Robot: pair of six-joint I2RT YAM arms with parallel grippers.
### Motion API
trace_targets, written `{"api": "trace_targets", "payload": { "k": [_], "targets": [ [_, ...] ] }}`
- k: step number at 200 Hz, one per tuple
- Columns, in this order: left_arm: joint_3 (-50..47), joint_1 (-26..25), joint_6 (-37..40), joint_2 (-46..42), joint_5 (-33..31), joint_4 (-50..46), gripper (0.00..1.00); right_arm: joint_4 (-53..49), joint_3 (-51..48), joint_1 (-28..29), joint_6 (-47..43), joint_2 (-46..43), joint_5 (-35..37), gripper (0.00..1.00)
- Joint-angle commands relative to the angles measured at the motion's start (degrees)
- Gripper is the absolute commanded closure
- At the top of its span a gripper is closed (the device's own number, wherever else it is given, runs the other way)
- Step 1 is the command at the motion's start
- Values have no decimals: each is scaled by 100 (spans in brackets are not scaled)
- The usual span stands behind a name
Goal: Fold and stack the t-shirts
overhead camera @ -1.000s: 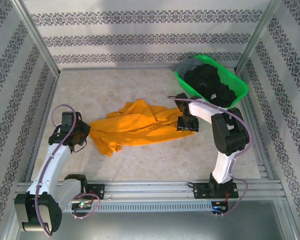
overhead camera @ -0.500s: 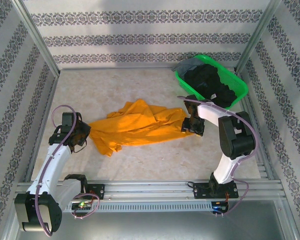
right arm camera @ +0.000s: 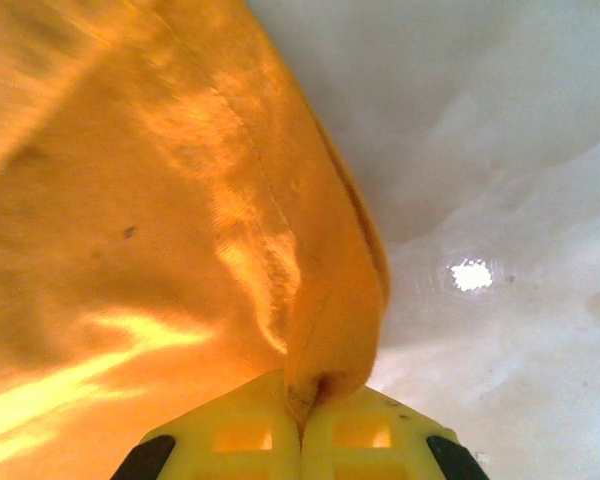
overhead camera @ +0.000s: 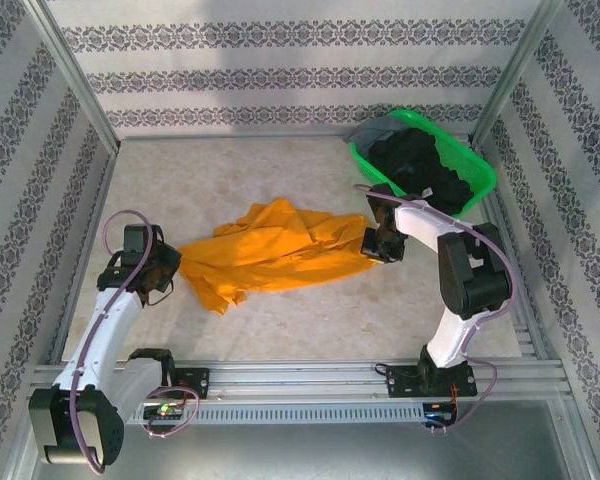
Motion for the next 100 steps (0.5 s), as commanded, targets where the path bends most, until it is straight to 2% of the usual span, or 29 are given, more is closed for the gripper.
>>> {"api": "trace_targets", "payload": {
  "k": [1,53,100],
  "targets": [
    [24,94,31,-197,-55,-98,100,96,544,61,-122,-565,225,100],
    [658,95,-312,-965,-515,-573,100,604,1174,103,-52,-1705,617,100],
    [1480,95,-608,-1913,-1366,-880,100,1152,979,121,147,-3146,1271,100]
  ]
}}
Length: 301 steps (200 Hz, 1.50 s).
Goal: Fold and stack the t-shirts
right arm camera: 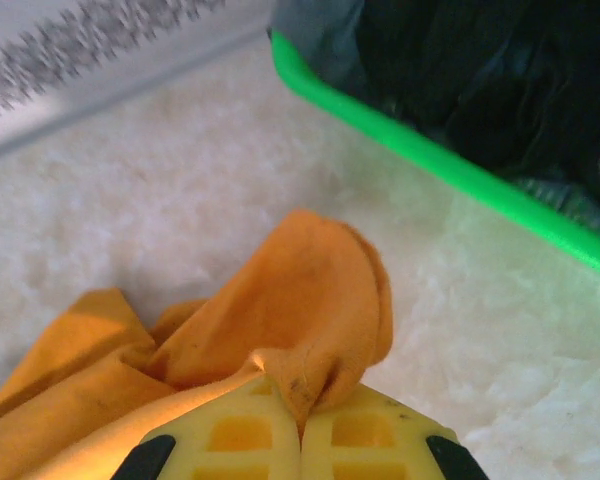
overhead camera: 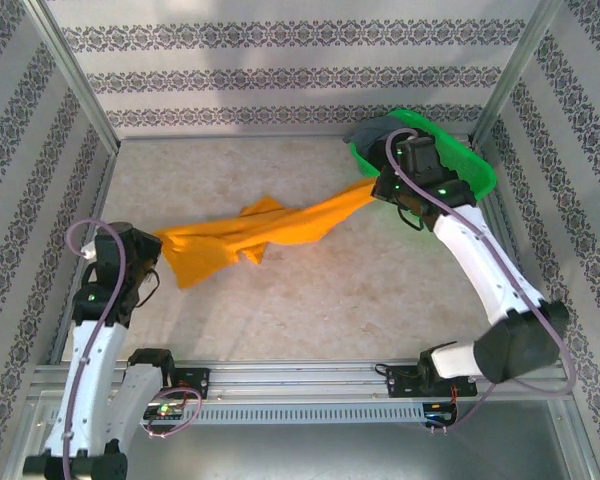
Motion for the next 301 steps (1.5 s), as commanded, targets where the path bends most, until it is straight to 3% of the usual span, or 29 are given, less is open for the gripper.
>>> {"api": "trace_targets", "payload": {
  "k": [1,46,77,103,141,179,203,232,267,283,301],
  "targets": [
    [504,95,-200,-448,-740,-387,100,427,-107,44,132,-741,652,100],
    [1687,95,197,-916,-1470,-1012,100,500,-294,144,192,-2042,969,100],
    [2366,90,557,-494,-1510,-1162,100,515,-178,178,252,-2098,674,100],
    [2147,94,428,126,-1125,-977,100,853,18,168,459,-1287,-100,100],
    [1469,255,335,1300,-304,381,100,1586,779,134,864,548,-1129,100],
    [1651,1083,191,2748,903,1598,100,1774,2520,5,978,2452,-1818,100],
    [2425,1490,87,3497,1433,2122,100,1639,3902,-129,1163,3351,-2151,100],
    [3792,1778,120,3919,1530,2262,100,1611,5244,-262,1188,3731,-2072,100],
    [5321,2012,155,4108,1584,2169,100,1627,5979,-524,1345,3649,-1922,100],
    [5530,2028,198,4027,1531,1919,100,1426,6030,-609,1367,3548,-1999,100],
    [5124,2022,185,3640,1418,1683,100,1117,5679,-623,1339,3318,-2097,100]
  ]
}}
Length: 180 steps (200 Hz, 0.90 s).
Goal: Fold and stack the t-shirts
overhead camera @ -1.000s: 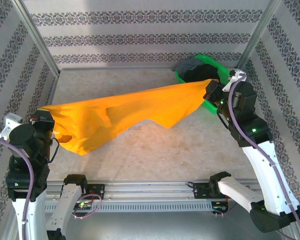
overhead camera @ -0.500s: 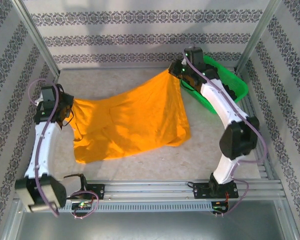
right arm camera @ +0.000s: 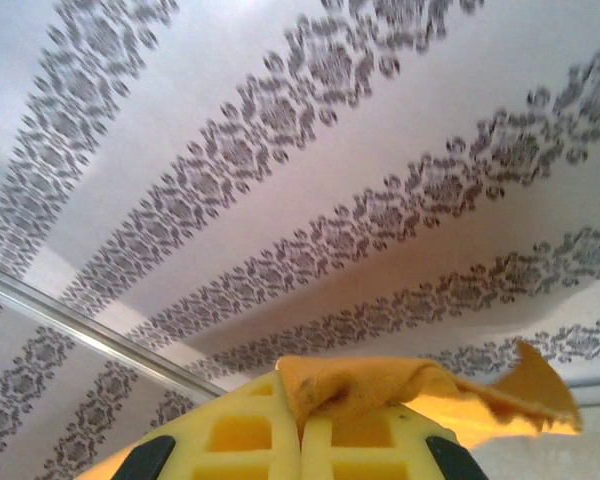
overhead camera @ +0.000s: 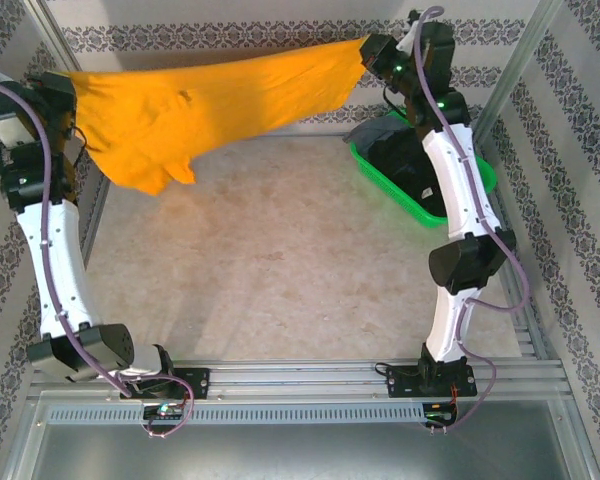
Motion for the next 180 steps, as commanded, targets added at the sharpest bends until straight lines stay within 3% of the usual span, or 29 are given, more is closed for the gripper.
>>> {"api": "trace_targets", "payload": {
  "k": [1,14,39,65,74,88,98,111,134,180],
  "targets": [
    [-324,75,57,-385,-92,-282,100,-344,-231,-51,90,-341,-137,100],
    [-905,79,-14,-831,-351,-600,100,-388,-967,-26,51,-715,-174,100],
    [-2263,79,-111,-1783,-853,-1382,100,-322,-3288,19,200,-1835,252,100],
    [-3775,62,-27,-2521,-754,-1995,100,-349,-5612,113,229,-2732,707,100],
    [-4350,61,-60,-2690,-652,-2199,88,-315,-6288,116,244,-2852,718,99],
    [-5175,40,69,-2935,-493,-2323,64,-200,-7039,80,234,-2810,507,72],
    [-5651,10,142,-3091,-520,-2485,52,-294,-7257,67,119,-2675,382,54],
    [-6070,-31,187,-3257,-488,-2743,42,-739,-7191,55,-100,-2439,407,45],
    [-6465,-212,128,-3430,-210,-3054,36,-1005,-7189,62,-288,-2322,665,43],
    [-6803,-522,2,-3621,167,-3815,41,-1014,-7125,337,-485,-2136,1025,45]
  ]
}}
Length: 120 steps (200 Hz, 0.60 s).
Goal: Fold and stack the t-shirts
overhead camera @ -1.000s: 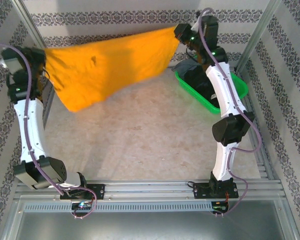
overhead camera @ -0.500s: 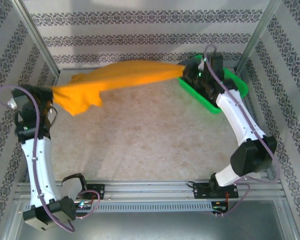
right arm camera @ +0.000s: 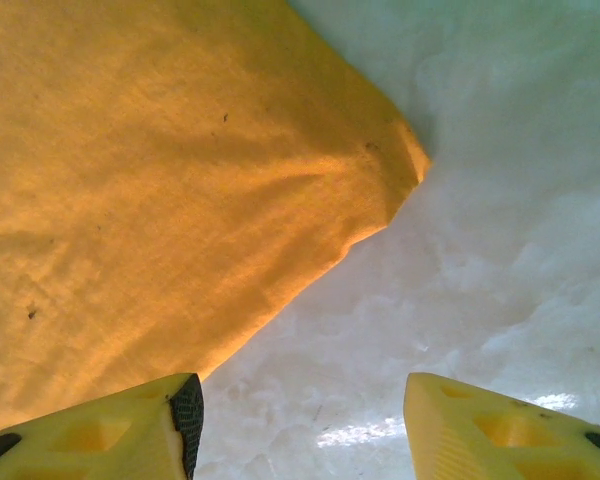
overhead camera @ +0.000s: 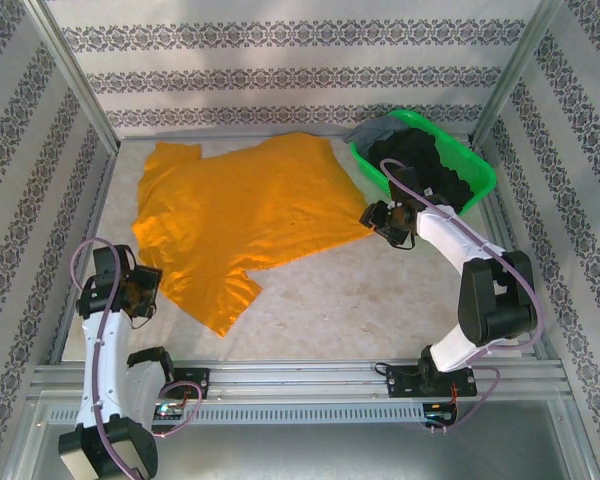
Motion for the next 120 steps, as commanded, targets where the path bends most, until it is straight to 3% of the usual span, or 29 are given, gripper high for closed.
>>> {"api": "trace_targets", "payload": {
  "k": [1,35,67,86,120],
  "targets": [
    [-195,-165,-41,-76,365,-611,42,-136,128,186,-257,114,344,45],
    [-592,-1010,-658,72,659,-283,49,59,71,199,-320,379,377,48],
    [-866,-2830,-1722,566,423,187,49,89,219,212,-378,515,301,48],
    [-1119,-3644,-2372,732,264,769,48,89,260,229,-365,552,272,47],
    [-1282,-4333,-3004,1307,211,1674,49,88,182,233,-319,505,293,47]
  ]
}}
